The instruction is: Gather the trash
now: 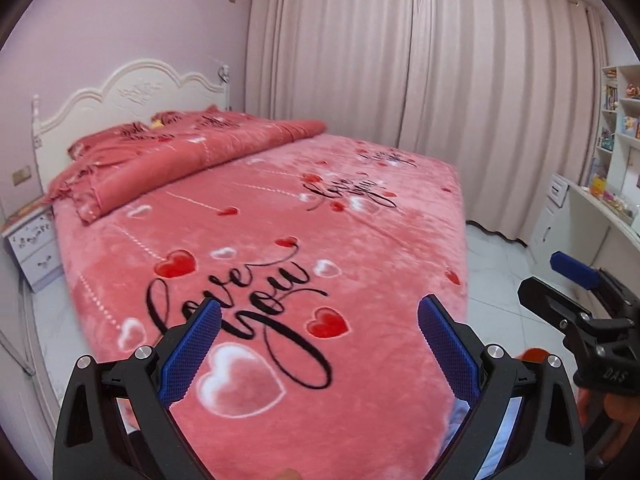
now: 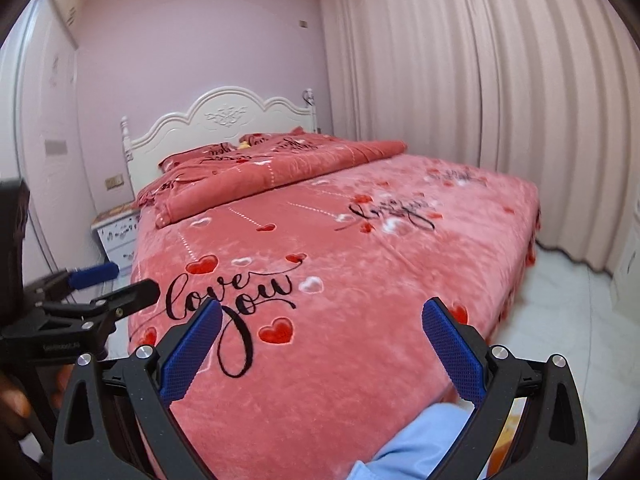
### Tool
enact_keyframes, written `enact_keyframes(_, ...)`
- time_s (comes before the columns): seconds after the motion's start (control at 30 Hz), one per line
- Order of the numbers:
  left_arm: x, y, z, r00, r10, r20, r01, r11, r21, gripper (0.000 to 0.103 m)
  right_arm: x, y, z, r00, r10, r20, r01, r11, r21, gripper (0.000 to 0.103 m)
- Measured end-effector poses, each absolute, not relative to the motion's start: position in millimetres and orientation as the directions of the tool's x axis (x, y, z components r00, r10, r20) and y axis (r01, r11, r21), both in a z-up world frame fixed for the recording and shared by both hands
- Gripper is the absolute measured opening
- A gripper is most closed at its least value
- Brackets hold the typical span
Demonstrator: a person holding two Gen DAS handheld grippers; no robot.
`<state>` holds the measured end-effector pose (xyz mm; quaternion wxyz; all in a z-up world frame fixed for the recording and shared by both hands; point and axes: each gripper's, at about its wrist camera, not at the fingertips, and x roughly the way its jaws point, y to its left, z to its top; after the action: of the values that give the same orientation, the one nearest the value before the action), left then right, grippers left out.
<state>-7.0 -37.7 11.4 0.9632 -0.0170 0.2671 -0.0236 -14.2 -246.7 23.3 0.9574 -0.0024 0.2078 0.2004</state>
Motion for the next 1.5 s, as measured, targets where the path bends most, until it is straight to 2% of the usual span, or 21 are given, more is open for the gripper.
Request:
enact_keyframes(0.1, -10, -34, 10, 0.861, -0.051, -0.506, 0.031, 0.998, -0.047, 0.097, -20, -240, 21, 0.836, 0.395, -0.381, -0.396, 0.915, 0.078, 0.098)
enact_keyframes(0.3, -12, -35, 2, 0.845, -0.065, -0.530, 0.053, 0.998, -0.039, 0.097, -17, -236, 11, 0.808, 0.416, -0.416, -0.410, 0.906, 0.110, 0.098)
enact_keyframes(1.5, -9, -40, -4, 0.817, -0.091, -0.569, 0.083, 0.996, -0.039, 0.097, -8, -243, 1, 0.800, 0.405, -0.443, -0.384, 0.912, 0.142, 0.098)
